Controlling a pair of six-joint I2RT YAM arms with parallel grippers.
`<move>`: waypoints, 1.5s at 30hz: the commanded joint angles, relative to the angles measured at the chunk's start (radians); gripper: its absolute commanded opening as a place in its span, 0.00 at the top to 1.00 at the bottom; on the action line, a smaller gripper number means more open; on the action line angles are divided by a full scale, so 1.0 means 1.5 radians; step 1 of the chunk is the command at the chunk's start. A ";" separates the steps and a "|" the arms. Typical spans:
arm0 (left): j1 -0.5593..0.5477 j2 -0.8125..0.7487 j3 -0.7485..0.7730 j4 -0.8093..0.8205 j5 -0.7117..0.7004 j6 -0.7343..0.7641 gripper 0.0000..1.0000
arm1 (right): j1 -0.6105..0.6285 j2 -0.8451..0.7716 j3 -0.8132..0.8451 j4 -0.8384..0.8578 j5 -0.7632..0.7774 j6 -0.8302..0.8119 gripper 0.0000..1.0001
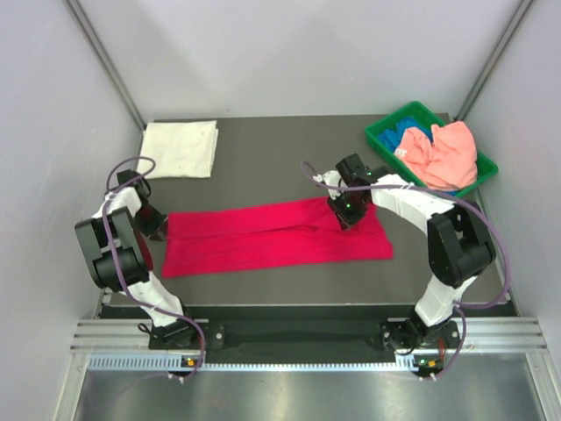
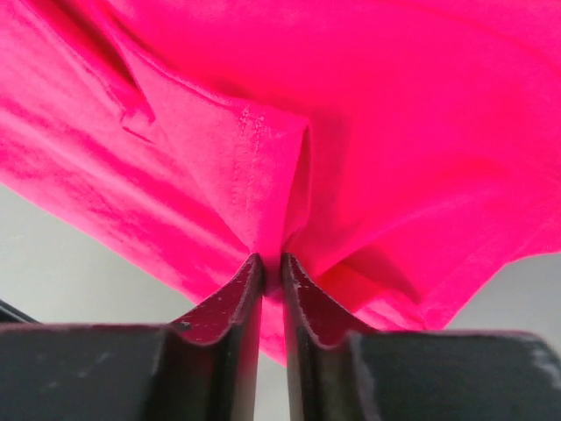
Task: Fold and stack the t-shirts
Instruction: Fold the tshirt
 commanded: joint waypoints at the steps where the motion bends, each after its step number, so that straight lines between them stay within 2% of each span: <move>1: -0.005 -0.040 0.030 -0.032 -0.043 0.004 0.66 | 0.009 -0.038 0.007 -0.030 -0.019 0.004 0.79; 3: -0.015 -0.072 0.043 -0.037 -0.057 0.001 0.61 | 0.011 -0.053 0.017 -0.045 -0.036 0.005 0.77; 5: -0.019 -0.100 0.055 -0.029 -0.046 -0.006 0.61 | 0.012 -0.063 0.029 -0.032 -0.045 0.009 0.74; 7: -0.021 -0.120 0.048 0.003 0.019 -0.001 0.61 | 0.012 -0.060 0.038 -0.012 -0.039 0.022 0.67; 10: -0.021 -0.140 0.027 0.061 0.111 0.003 0.60 | 0.007 -0.024 0.054 0.025 -0.019 0.032 0.63; 14: -0.022 -0.084 0.032 0.069 0.180 0.007 0.59 | 0.000 0.033 0.090 0.025 -0.025 0.028 0.58; 23: -0.022 0.026 0.045 0.036 0.111 -0.013 0.60 | -0.008 0.127 0.139 -0.012 -0.050 0.008 0.52; 28: -0.022 0.028 0.043 0.054 0.102 -0.017 0.62 | -0.008 0.099 0.114 -0.003 -0.087 0.016 0.57; 30: -0.023 0.018 0.042 0.060 0.096 -0.013 0.62 | -0.005 0.080 0.106 -0.001 -0.107 0.026 0.65; 32: -0.023 0.009 0.043 0.061 0.093 -0.011 0.61 | 0.002 0.066 0.091 0.002 -0.110 0.043 0.69; 39: -0.046 -0.021 0.040 0.067 0.114 0.011 0.61 | 0.080 -0.023 0.020 -0.001 -0.045 0.094 0.64; 45: -0.105 -0.084 0.041 0.052 0.117 0.022 0.61 | 0.135 -0.103 -0.054 -0.006 0.001 0.151 0.64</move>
